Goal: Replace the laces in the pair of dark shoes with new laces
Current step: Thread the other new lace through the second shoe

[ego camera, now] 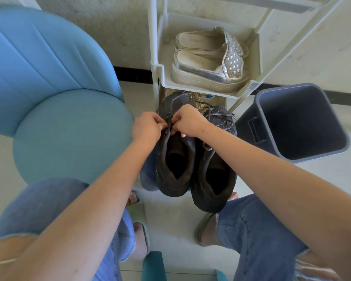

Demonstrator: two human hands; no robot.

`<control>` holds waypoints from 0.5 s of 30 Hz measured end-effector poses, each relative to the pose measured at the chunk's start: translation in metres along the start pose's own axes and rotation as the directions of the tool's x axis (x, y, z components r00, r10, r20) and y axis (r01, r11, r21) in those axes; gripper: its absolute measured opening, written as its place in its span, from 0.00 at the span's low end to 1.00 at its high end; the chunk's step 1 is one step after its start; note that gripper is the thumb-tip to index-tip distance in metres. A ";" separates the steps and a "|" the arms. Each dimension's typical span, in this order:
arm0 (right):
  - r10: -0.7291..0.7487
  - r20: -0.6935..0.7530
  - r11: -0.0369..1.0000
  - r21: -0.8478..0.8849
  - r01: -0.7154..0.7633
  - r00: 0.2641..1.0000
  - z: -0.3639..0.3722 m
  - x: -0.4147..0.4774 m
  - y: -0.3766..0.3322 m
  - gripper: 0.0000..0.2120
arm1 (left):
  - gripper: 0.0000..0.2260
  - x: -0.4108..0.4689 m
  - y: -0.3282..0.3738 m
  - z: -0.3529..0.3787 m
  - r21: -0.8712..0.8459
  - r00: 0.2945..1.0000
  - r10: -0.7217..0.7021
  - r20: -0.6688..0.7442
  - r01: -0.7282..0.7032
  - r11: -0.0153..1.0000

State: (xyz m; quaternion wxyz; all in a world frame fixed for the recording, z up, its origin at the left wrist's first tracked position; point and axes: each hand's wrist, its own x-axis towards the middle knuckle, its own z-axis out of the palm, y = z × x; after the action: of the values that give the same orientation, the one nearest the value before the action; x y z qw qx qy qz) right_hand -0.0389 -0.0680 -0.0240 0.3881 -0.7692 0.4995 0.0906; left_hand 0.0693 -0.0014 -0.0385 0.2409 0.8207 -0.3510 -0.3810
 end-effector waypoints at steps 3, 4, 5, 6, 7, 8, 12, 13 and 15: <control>0.031 -0.045 1.000 -0.005 -0.031 0.999 0.005 0.001 -0.002 0.08 | 0.03 0.000 0.001 0.001 0.037 0.998 0.051 -0.034 -0.050 0.998; 0.032 -0.044 0.999 -0.006 -0.032 0.999 0.005 0.001 -0.003 0.08 | 0.03 0.000 0.001 0.002 0.081 0.996 0.072 -0.046 -0.068 0.994; 0.033 -0.026 0.999 -0.007 -0.033 0.999 0.004 0.000 -0.004 0.09 | 0.03 0.001 0.002 0.003 0.138 0.994 0.094 -0.059 -0.085 0.987; 0.029 0.008 1.000 -0.001 -0.029 1.000 0.001 -0.002 -0.005 0.09 | 0.03 0.001 0.001 0.003 0.177 0.991 0.109 -0.080 -0.093 0.980; 0.016 0.042 1.000 0.022 -0.017 0.999 -0.005 -0.003 -0.006 0.09 | 0.04 0.001 0.001 0.004 0.181 0.989 0.109 -0.104 -0.089 0.980; -0.009 0.050 0.998 0.056 0.006 0.999 -0.012 -0.004 -0.007 0.08 | 0.04 0.002 0.001 0.003 0.143 0.988 0.099 -0.116 -0.082 0.986; -0.086 -0.282 0.971 0.189 0.143 0.956 -0.042 -0.002 -0.002 0.07 | 0.04 0.001 0.007 -0.009 -0.291 0.993 -0.003 -0.118 -0.032 0.956; -0.073 -0.349 0.958 0.236 0.163 0.934 -0.046 -0.002 0.001 0.07 | 0.04 0.001 0.011 -0.015 -0.325 0.985 -0.002 -0.170 -0.054 0.944; -0.044 -0.382 0.946 0.280 0.161 0.923 -0.048 -0.001 0.008 0.07 | 0.06 -0.001 0.023 -0.030 -0.437 0.956 0.016 -0.294 -0.149 0.887</control>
State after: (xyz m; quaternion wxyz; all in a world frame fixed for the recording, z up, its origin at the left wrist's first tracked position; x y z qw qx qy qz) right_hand -0.0586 -0.1020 0.0054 0.4053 -0.7283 0.5301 -0.1555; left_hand 0.0835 -0.0117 -0.0048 0.4895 0.7716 -0.2491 -0.3208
